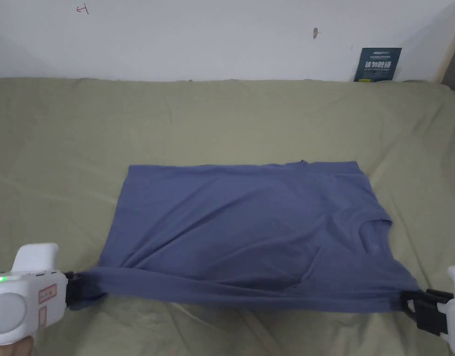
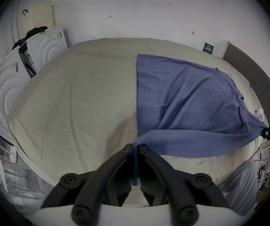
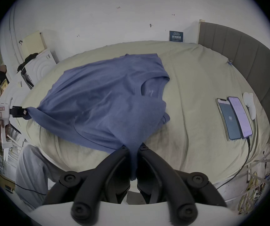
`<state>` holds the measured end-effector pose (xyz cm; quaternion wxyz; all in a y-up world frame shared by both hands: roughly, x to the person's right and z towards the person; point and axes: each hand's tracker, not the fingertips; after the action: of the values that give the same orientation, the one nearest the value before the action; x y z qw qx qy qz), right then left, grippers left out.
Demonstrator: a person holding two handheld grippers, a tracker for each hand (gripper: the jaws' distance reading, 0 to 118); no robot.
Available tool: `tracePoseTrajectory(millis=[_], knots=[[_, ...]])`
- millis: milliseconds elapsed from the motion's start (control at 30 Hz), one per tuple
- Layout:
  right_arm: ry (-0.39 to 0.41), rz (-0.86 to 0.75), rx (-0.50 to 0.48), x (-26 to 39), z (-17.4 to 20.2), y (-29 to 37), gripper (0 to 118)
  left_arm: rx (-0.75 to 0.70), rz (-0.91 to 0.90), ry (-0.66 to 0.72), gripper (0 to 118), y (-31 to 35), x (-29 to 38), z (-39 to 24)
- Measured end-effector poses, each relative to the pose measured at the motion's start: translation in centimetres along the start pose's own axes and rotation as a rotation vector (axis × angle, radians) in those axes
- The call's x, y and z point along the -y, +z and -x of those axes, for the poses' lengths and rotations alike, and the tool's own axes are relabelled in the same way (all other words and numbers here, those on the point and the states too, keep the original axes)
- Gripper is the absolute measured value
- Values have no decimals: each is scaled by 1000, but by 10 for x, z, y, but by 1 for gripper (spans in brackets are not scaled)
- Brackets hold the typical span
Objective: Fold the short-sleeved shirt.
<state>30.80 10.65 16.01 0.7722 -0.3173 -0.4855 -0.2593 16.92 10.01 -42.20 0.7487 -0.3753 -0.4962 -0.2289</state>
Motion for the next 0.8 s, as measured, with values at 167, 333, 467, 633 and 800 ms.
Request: tracePoseTrajectory(millis=[167, 333, 467, 633, 800], knots=[[2, -17, 6, -31, -1, -11, 7, 12, -8, -13, 2, -8, -23, -10], [-20, -30, 5, -56, 1, -21, 7, 28, -12, 7, 1, -25, -42, -15], [-11, -26, 13, -81, 1, -37, 7, 25, -22, 18, 1, -37, -63, -19], [-19, -4, 28, -115, -6, -69, 7, 13, -25, 31, 1, -62, -93, -24], [-35, 64, 33, -140, -16, -110, 7, 11, 3, 43, 1, -96, -116, -31]])
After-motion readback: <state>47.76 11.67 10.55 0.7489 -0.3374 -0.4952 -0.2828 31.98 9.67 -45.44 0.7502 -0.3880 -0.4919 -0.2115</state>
